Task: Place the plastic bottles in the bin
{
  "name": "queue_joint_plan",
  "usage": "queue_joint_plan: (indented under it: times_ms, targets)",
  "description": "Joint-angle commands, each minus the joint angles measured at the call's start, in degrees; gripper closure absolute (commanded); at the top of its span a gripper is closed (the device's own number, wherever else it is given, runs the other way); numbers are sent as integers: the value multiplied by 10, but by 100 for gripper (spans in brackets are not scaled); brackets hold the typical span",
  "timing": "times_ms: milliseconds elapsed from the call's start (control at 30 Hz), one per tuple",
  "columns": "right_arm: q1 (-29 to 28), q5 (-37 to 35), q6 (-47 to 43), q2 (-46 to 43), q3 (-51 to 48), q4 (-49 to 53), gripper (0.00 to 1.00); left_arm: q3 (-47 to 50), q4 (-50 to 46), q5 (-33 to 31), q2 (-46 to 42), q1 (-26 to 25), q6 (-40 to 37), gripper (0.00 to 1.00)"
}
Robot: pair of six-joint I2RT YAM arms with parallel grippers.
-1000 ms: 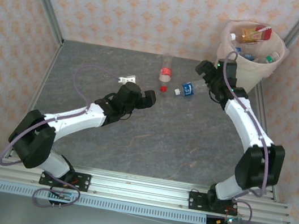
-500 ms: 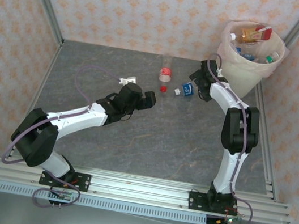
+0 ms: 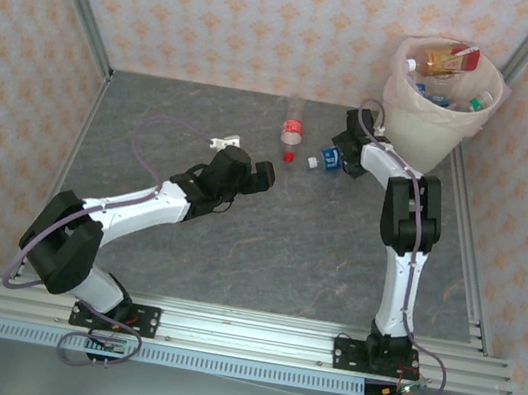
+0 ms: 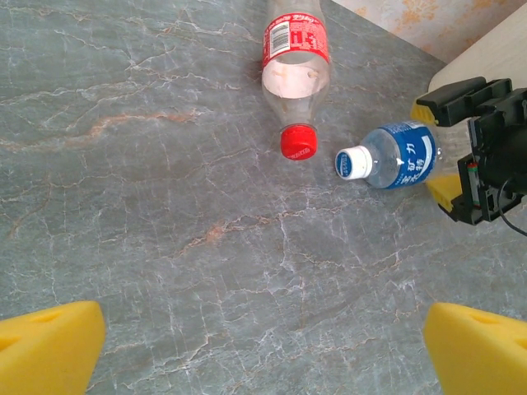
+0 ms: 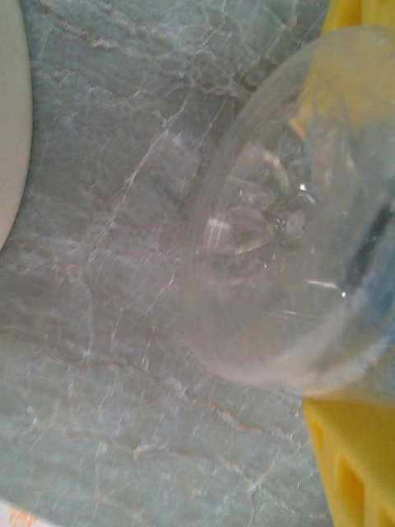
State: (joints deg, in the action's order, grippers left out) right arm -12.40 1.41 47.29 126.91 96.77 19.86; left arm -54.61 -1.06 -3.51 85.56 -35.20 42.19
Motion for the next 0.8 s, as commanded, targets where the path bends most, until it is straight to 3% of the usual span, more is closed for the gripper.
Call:
queue_joint_plan:
  times_ms: [0,133,300,433,567,767]
  targets:
    - [-3,-16,-19,-54,-49,-77,30,2,-13,-20,-9,4,6,0]
    - [-2,-6,-65,-141,-124,-160,41,-1,-11,-17,-2,5,6,0]
    - [-2,61,-162,-270,-169,-221,42,-7,-7,-9,9,5,7,0]
    - [5,50,-252,-351,-141,-201,42,-6,5,1,16,6,10,0]
    - [39,-1,-305,-365,-67,-157,42,-6,12,11,22,5,14,0]
    - [119,-46,-285,-307,67,-97,42,3,18,10,12,5,14,0]
